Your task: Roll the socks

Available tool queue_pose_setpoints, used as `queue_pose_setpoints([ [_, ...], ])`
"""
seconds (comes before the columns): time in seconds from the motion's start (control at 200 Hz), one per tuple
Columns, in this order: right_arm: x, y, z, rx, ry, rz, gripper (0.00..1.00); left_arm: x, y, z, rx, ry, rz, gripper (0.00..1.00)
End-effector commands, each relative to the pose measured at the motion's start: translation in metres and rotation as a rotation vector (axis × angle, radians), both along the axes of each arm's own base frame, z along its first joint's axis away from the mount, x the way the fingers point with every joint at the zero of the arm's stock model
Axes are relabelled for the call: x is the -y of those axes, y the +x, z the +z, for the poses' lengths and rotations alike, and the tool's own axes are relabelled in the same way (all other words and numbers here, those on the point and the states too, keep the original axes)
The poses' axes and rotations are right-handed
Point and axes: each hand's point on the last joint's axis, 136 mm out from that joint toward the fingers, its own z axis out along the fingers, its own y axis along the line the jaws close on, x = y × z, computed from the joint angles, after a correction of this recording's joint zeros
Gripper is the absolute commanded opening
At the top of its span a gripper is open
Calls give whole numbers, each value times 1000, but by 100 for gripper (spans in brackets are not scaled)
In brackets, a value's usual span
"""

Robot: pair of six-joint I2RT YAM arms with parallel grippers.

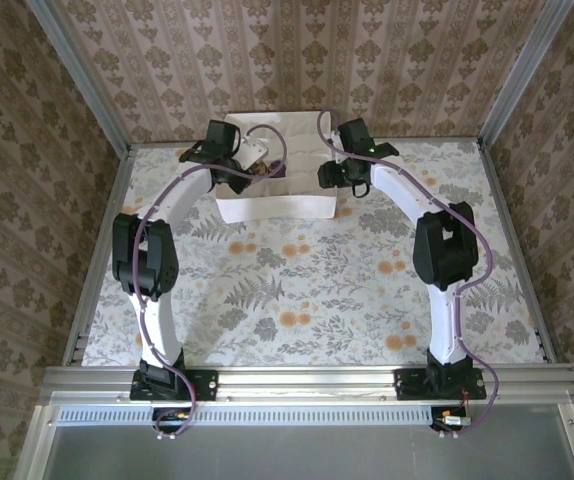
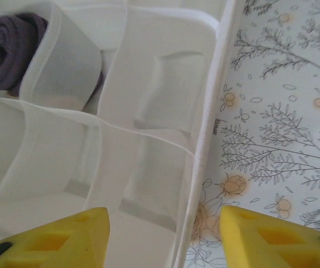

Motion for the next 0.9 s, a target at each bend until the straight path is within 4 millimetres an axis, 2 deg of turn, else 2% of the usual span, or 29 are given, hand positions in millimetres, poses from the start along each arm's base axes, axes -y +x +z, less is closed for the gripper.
queue_pose_setpoints([
  [0.0,-6,-1,-10,-52,25,-7,53,2,-7,7,4,10,-40,0],
  [0.105,-8,0,-22,-74,32,-12,50,1,-12,6,3,7,-44,0],
  [0.28,-6,2,-29,-81,24,-32,45,3,-20,4,-14,-6,-60,0],
  [0.385,-5,2,-32,-88,28,-45,40,6,-23,10,-11,-27,-71,0],
  [0.545,-2,3,-38,-97,36,-79,26,3,-24,17,15,-13,-64,0],
  [0.68,-2,2,-41,-103,41,-94,23,4,-26,27,27,-23,-72,0],
  [0.78,-1,1,-41,-106,41,-102,21,2,-29,20,4,-17,-69,0],
  [0.895,1,0,-43,-109,40,-115,21,-2,-34,-1,-49,-1,-55,0],
])
